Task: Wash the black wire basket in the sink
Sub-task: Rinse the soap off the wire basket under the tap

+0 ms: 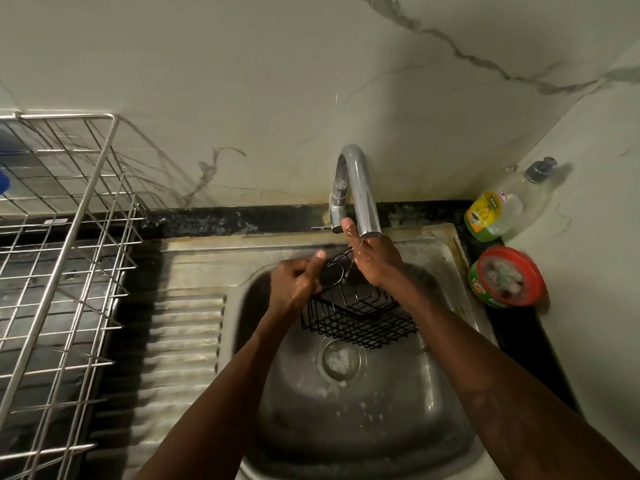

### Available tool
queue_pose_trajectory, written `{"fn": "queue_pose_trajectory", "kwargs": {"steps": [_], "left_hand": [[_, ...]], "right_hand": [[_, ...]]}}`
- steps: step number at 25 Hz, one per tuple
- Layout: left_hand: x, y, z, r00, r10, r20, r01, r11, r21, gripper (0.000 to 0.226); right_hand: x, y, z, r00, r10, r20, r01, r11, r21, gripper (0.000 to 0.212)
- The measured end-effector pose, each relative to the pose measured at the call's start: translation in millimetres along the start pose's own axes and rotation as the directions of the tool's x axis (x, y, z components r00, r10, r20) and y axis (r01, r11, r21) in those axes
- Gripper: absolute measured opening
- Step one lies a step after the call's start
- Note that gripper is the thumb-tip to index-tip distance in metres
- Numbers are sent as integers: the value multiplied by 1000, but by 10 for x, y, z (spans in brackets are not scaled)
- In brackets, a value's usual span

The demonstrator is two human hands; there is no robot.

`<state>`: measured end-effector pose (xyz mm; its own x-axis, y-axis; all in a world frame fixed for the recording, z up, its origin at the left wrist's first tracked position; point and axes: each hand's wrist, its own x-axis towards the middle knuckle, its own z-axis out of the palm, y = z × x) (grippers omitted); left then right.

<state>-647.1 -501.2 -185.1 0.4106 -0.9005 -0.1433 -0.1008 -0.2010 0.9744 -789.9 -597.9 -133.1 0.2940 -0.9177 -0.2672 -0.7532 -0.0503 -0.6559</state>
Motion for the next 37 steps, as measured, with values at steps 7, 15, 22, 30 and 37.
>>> {"fn": "queue_pose_trajectory", "kwargs": {"steps": [7,15,22,30,37], "left_hand": [[125,257,390,992,102,-72,-94,990,101,56],[31,-111,19,976,-117,-184,107,992,-64,34],[-4,55,40,965,-102,-240,93,994,-49,43],[-37,60,21,852,-354,-386,343,934,-100,41],[11,-5,-91,688,-578,-438,555,809,-196,35]], "right_hand": [[-263,-23,329,962,-186,-202,191,982,5,59],[-192,856,104,982,42,-186,-94,955,-282,76],[-292,-6,687,953,-296,-57,271,924,-270,60],[-138,260,497,984,-149,-98,114,947,-302,65],[40,528,420,997,50,61,-43,993,-112,51]]}}
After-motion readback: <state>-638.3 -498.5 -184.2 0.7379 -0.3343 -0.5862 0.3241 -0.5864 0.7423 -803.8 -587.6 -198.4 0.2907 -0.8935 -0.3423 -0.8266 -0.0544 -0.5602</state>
